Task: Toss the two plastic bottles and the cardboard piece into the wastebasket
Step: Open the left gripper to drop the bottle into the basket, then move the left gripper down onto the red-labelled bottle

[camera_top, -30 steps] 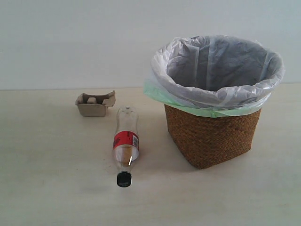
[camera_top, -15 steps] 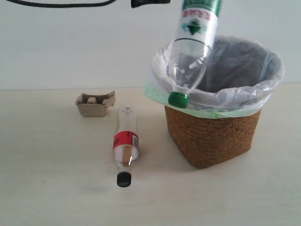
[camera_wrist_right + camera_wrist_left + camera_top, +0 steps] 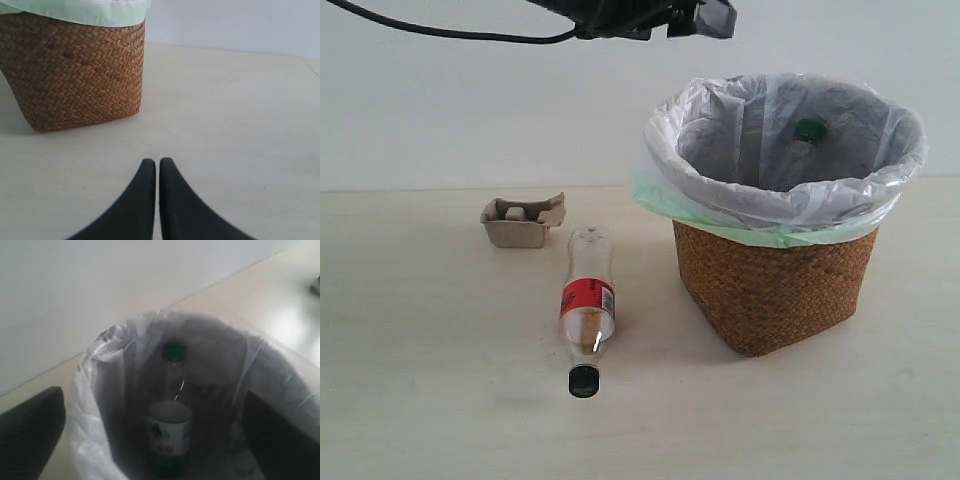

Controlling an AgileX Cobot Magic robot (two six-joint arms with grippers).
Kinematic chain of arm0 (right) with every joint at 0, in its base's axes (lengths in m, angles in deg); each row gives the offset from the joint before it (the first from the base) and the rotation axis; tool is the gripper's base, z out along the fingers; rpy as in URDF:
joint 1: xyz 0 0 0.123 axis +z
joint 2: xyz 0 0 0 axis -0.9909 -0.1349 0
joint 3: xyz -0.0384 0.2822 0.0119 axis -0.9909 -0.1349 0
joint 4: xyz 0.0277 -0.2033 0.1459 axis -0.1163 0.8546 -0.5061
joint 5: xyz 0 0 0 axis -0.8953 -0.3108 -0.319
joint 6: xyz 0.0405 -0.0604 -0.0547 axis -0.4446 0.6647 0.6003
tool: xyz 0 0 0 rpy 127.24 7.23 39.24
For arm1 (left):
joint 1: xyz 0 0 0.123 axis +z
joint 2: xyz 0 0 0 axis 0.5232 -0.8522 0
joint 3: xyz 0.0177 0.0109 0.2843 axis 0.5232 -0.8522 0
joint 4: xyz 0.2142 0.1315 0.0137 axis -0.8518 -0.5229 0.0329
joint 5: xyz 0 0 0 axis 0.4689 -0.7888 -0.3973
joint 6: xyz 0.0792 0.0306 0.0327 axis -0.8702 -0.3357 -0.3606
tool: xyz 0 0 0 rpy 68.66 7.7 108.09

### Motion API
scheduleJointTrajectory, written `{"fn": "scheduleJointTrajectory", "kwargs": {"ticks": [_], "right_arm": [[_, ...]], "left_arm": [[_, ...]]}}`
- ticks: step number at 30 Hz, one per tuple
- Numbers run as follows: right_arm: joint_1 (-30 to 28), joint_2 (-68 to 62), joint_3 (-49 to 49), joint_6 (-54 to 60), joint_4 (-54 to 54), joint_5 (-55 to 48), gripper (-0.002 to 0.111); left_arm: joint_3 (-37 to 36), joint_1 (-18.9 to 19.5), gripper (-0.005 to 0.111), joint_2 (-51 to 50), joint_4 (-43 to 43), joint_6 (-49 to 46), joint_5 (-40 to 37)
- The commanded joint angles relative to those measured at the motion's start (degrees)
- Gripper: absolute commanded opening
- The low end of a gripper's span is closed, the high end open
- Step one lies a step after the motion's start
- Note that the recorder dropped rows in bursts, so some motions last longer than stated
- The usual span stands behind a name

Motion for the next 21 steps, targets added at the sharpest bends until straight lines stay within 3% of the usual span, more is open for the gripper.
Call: {"fn": "scheduleJointTrajectory", "kwargs": {"ticks": [1,4,7,9,14,16,21], "right_arm": [[-0.31,0.30,0.03,0.00,0.04,0.25,0.000],[-0.31,0.30,0.03,0.00,0.04,0.25,0.000],[-0.31,0.30,0.03,0.00,0.04,0.25,0.000],[-0.31,0.30,0.03,0.00,0.04,0.25,0.000],[-0.31,0.30,0.03,0.00,0.04,0.25,0.000],[-0.31,0.30,0.03,0.00,0.04,0.25,0.000],[-0.31,0.30,0.03,0.00,-0.08,0.25,0.000]], "left_arm": [[0.52,0.31,0.088,2.37,-15.23,8.03,-5.27],[0.52,0.31,0.087,3.54,-31.14,19.12,-8.98],[0.52,0.59,0.081,4.15,-51.70,42.62,-15.60],[0.39,1.27,0.074,4.15,-57.96,50.15,-20.96],[-2.54,5.36,0.063,3.06,-45.23,45.10,-24.91],[-5.91,7.11,0.063,2.14,-36.12,42.12,-22.48],[-13.57,7.43,0.063,0.05,-32.35,40.76,-15.15]]}}
